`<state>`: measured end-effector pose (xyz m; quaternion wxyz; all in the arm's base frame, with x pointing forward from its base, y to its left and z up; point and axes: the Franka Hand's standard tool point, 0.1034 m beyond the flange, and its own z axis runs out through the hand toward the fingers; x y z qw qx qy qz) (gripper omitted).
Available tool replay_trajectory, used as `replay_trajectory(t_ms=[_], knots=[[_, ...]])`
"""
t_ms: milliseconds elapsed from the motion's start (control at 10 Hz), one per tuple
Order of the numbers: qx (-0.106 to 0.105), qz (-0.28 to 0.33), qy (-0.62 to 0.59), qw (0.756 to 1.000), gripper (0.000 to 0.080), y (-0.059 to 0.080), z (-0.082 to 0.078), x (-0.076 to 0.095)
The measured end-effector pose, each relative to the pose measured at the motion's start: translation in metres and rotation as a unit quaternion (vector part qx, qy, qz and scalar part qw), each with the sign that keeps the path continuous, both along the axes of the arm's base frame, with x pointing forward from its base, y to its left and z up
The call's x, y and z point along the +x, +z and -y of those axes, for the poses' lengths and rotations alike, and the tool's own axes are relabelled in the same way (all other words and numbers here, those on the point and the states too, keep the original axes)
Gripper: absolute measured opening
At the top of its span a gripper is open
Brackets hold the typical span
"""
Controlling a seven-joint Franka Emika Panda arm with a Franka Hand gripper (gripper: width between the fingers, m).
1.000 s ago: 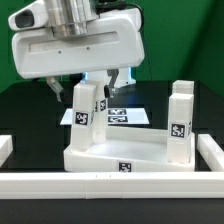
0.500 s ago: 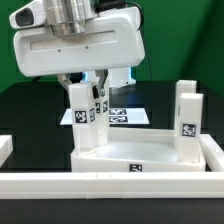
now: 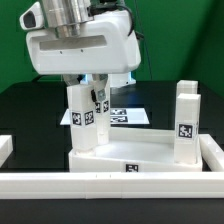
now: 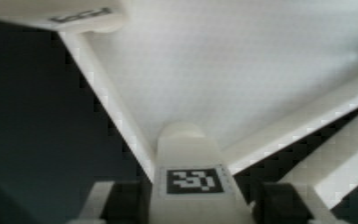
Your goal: Assemble desk
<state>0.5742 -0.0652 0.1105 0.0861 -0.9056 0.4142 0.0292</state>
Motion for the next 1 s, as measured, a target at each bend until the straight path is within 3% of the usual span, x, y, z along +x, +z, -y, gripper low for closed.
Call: replay_trajectory(t_ms=[100, 300, 500, 600, 700, 800, 900, 1000], knots=[[0.015, -0.011, -0.075, 0.997, 0.0286, 0.0007, 0.0002, 0.0031], [0.048, -0.055, -0.254, 0.964, 0.0288, 0.0006, -0.0044, 0.0067], [0.074, -0.064, -0.328, 0.939, 0.0288, -0.0001, -0.0033, 0.0114], [0.073, -0.064, -0.326, 0.940, 0.0288, -0.0002, -0.0036, 0.0113], [0.073, -0.063, -0.323, 0.941, 0.0434, -0.0006, -0.0043, 0.0111], [0.073, -0.061, -0.312, 0.945, 0.0434, -0.0007, -0.0043, 0.0110], [0.069, -0.052, -0.281, 0.956, 0.0592, -0.0018, -0.0030, 0.0100], [0.059, -0.018, -0.165, 0.984, 0.0632, -0.0057, 0.0007, 0.0074]])
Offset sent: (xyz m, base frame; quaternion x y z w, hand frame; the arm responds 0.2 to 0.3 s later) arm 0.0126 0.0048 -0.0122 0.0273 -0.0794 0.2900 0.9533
